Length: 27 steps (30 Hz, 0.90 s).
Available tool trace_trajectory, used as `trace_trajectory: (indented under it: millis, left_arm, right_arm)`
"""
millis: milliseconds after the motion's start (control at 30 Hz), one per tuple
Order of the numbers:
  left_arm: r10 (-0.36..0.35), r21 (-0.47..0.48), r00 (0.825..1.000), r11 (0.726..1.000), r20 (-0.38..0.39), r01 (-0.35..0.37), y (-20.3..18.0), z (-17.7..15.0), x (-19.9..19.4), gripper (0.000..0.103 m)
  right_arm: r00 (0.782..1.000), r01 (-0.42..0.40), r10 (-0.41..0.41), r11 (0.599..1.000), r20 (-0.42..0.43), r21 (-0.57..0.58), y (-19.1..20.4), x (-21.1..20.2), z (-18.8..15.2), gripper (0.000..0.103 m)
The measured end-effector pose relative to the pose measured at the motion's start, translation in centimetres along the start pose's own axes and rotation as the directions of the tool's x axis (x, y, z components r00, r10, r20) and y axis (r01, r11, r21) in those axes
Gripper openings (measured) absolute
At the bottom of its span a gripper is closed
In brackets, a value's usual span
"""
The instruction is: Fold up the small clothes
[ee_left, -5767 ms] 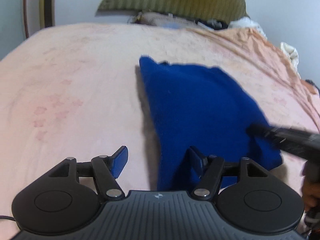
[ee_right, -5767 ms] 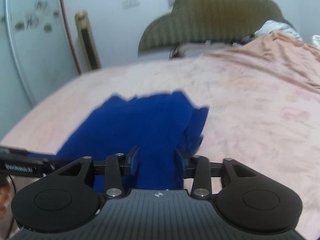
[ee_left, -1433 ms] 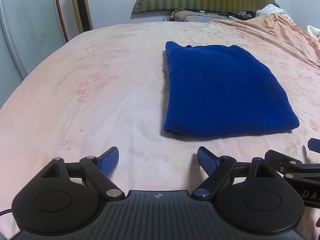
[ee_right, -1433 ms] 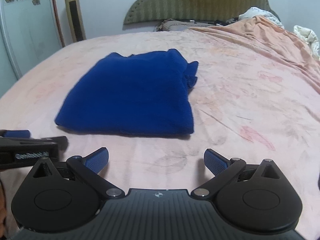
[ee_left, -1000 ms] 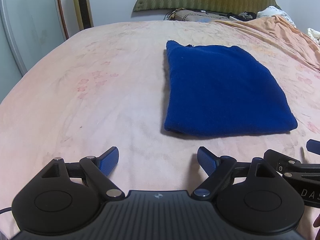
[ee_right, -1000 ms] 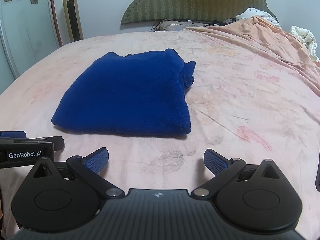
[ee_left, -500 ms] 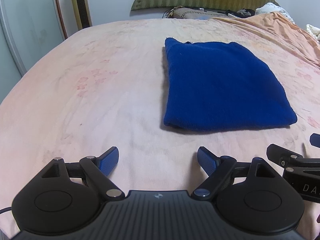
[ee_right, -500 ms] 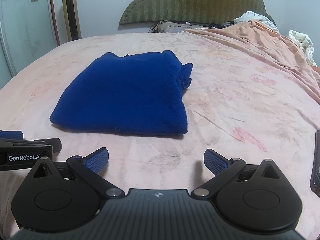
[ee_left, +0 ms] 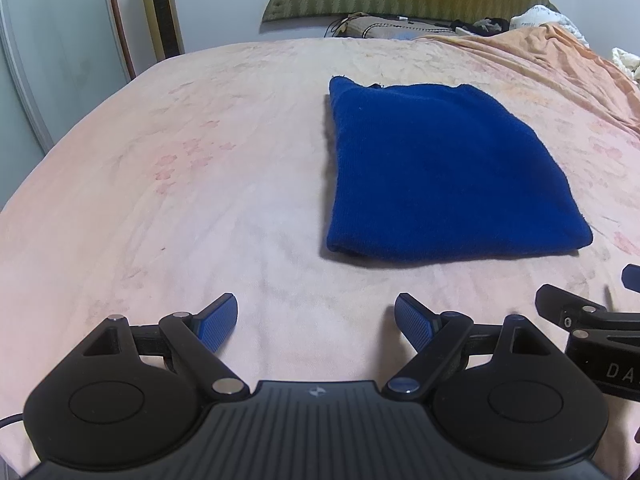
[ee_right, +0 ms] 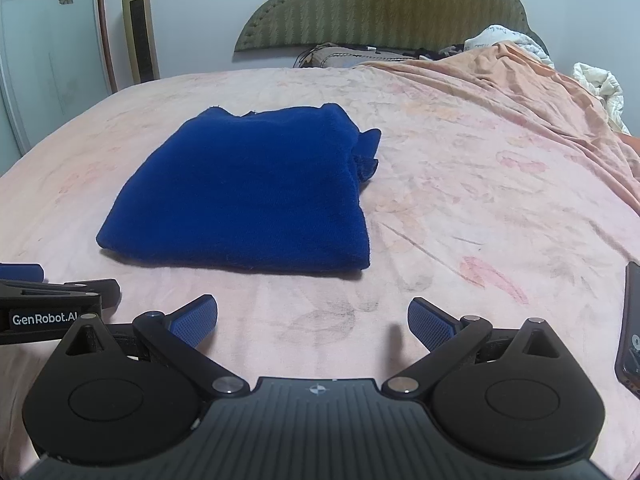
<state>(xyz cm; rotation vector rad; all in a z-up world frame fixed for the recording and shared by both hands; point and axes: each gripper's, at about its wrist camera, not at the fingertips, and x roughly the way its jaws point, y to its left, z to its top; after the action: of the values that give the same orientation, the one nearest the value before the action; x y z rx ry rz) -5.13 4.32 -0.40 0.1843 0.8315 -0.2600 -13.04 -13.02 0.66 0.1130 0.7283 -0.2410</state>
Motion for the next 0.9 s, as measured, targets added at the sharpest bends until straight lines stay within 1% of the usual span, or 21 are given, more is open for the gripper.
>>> trace_trajectory:
  millis: [300,900]
  left_arm:
    - [0.004,0.001,1.0,1.0,-0.019,-0.004,0.11,-0.09,0.02,0.086]
    - [0.005,-0.002,1.0,1.0,-0.019,-0.005,0.13,-0.27,-0.06,0.086]
  right_arm:
    - [1.0,-0.003,0.003,1.0,-0.001,-0.008,0.03,-0.09,-0.13,0.103]
    - [1.0,-0.007,0.007,1.0,-0.008,0.008,0.13,-0.1,-0.37,0.103]
